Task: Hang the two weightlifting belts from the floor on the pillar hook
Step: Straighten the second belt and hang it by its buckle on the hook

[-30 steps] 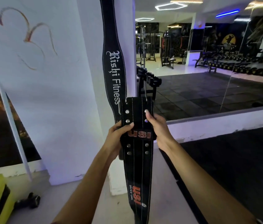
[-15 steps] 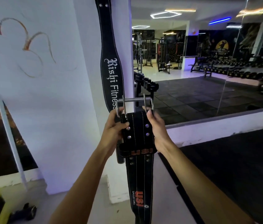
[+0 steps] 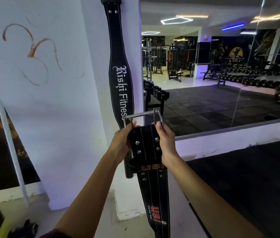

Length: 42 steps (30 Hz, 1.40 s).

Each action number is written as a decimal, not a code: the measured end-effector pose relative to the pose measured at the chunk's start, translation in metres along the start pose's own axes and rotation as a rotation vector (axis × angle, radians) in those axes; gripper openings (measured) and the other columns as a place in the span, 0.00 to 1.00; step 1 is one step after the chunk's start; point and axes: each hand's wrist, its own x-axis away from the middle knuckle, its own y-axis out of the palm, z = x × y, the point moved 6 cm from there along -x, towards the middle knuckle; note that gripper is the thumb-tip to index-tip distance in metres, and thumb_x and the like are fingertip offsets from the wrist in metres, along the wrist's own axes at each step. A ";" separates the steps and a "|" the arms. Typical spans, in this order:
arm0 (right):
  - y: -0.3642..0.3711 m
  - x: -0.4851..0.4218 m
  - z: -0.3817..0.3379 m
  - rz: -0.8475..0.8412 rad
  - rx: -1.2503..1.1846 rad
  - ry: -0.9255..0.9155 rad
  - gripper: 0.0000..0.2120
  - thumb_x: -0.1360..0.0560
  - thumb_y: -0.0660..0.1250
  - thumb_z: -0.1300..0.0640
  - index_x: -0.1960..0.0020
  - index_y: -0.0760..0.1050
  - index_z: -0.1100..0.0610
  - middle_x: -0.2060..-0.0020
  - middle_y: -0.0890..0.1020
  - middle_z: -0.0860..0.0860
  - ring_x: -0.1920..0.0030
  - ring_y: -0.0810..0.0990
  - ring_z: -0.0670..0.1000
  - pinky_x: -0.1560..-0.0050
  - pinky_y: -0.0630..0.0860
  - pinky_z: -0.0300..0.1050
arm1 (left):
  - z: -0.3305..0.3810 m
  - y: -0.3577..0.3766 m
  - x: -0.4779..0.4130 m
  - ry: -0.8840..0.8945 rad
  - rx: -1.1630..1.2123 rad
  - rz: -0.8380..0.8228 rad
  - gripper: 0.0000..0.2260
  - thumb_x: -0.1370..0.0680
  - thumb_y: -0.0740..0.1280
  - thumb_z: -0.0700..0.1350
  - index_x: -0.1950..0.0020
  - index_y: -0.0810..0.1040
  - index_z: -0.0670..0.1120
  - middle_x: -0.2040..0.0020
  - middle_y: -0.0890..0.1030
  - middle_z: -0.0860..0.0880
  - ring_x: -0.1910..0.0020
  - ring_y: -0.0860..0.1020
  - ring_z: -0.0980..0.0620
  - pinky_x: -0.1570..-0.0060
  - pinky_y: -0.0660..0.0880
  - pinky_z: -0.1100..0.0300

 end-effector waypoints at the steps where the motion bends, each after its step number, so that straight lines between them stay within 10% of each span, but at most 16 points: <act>1: -0.002 -0.002 0.001 0.012 -0.004 0.016 0.09 0.22 0.60 0.51 0.57 0.78 0.50 0.56 0.80 0.54 0.52 0.79 0.55 0.44 0.75 0.55 | -0.001 0.001 0.000 0.018 -0.022 -0.087 0.12 0.24 0.66 0.51 0.50 0.81 0.44 0.66 0.84 0.54 0.66 0.82 0.55 0.65 0.77 0.63; 4: -0.004 -0.005 0.000 0.040 -0.013 0.066 0.10 0.23 0.61 0.50 0.55 0.78 0.54 0.55 0.81 0.57 0.51 0.80 0.59 0.42 0.76 0.59 | -0.005 0.003 0.001 0.152 -0.120 -0.112 0.07 0.25 0.67 0.45 0.49 0.80 0.44 0.62 0.84 0.53 0.60 0.83 0.55 0.59 0.78 0.62; 11: 0.010 -0.009 0.002 0.001 0.042 0.285 0.25 0.31 0.62 0.33 0.58 0.77 0.56 0.61 0.80 0.52 0.56 0.78 0.52 0.47 0.73 0.48 | 0.005 0.000 -0.003 0.537 -0.240 0.402 0.24 0.19 0.55 0.51 0.66 0.69 0.35 0.71 0.70 0.42 0.71 0.69 0.51 0.72 0.68 0.66; 16: 0.015 -0.014 0.003 -0.218 0.098 0.319 0.05 0.27 0.65 0.54 0.60 0.75 0.53 0.61 0.78 0.51 0.60 0.76 0.49 0.56 0.71 0.40 | 0.003 -0.009 -0.011 0.547 -0.267 0.530 0.22 0.18 0.53 0.51 0.69 0.64 0.41 0.72 0.66 0.46 0.72 0.64 0.53 0.75 0.63 0.69; 23: 0.045 -0.032 -0.009 -0.051 0.144 -0.076 0.13 0.22 0.59 0.51 0.61 0.73 0.57 0.68 0.75 0.47 0.69 0.75 0.38 0.71 0.70 0.29 | 0.027 -0.037 -0.028 0.585 -0.278 0.560 0.22 0.18 0.53 0.51 0.69 0.66 0.42 0.73 0.69 0.47 0.72 0.66 0.52 0.75 0.63 0.67; 32: 0.124 -0.143 -0.081 0.164 0.348 -0.617 0.23 0.25 0.49 0.36 0.72 0.66 0.48 0.78 0.68 0.45 0.76 0.71 0.51 0.71 0.76 0.53 | 0.151 -0.064 -0.120 0.794 -0.426 0.415 0.24 0.19 0.50 0.55 0.70 0.67 0.44 0.72 0.71 0.49 0.72 0.69 0.51 0.68 0.68 0.56; 35: 0.162 -0.203 -0.131 0.172 0.423 -0.807 0.23 0.20 0.51 0.46 0.74 0.60 0.50 0.79 0.65 0.49 0.77 0.68 0.53 0.75 0.67 0.35 | 0.222 -0.067 -0.168 0.967 -0.484 0.504 0.25 0.19 0.49 0.56 0.71 0.64 0.44 0.73 0.69 0.50 0.73 0.67 0.52 0.69 0.64 0.58; 42: 0.256 -0.365 -0.284 0.249 0.440 -1.005 0.27 0.20 0.46 0.43 0.62 0.73 0.60 0.63 0.78 0.60 0.57 0.79 0.63 0.62 0.69 0.47 | 0.421 -0.059 -0.275 1.177 -0.596 0.734 0.24 0.18 0.48 0.54 0.70 0.66 0.44 0.70 0.72 0.46 0.66 0.70 0.44 0.62 0.63 0.55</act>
